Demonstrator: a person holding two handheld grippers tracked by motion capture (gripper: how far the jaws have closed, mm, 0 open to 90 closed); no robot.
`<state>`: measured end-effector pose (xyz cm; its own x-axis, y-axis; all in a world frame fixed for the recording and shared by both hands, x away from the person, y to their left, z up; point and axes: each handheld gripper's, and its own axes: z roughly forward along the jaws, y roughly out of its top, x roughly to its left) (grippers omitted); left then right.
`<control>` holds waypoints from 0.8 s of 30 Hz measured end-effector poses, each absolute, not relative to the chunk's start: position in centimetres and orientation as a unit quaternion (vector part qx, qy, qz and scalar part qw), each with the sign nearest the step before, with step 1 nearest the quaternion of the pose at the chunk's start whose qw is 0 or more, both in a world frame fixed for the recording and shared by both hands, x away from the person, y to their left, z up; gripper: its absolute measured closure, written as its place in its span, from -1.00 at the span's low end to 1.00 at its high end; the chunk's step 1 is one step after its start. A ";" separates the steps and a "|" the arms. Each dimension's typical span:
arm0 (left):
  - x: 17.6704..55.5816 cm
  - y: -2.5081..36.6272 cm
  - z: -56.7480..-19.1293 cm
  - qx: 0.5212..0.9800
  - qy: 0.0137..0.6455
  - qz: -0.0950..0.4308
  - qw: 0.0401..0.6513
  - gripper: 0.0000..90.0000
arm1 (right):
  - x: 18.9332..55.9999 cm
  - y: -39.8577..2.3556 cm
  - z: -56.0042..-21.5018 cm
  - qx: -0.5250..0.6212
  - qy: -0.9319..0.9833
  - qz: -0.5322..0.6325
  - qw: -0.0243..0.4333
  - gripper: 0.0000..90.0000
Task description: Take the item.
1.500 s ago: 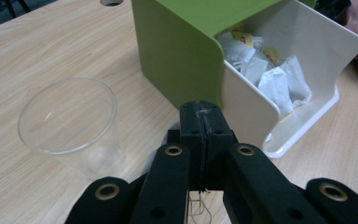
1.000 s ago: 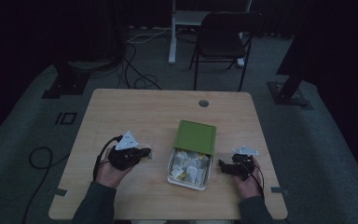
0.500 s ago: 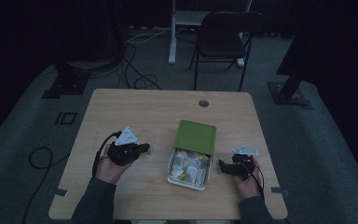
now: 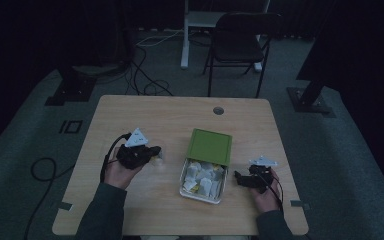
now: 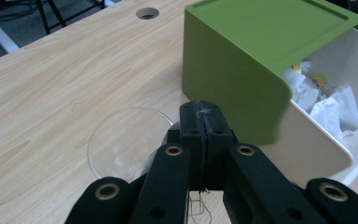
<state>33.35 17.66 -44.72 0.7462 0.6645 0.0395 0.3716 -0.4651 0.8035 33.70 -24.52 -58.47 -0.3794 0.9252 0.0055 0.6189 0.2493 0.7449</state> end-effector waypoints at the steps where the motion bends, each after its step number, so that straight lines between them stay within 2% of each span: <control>1: 33.3 17.7 -44.7 0.837 0.309 0.177 0.414 1.00 | 33.7 -24.5 -58.5 0.510 0.758 0.340 0.225 -0.72; 24: 36.1 17.2 -45.1 0.833 0.330 0.188 0.403 1.00 | 33.7 -24.5 -58.5 0.509 0.758 0.340 0.226 -0.72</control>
<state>36.12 17.22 -45.09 0.7119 0.7007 0.0471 0.3973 -0.4572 0.7957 33.71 -24.53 -58.47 -0.3798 0.9250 0.0041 0.6177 0.2503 0.7455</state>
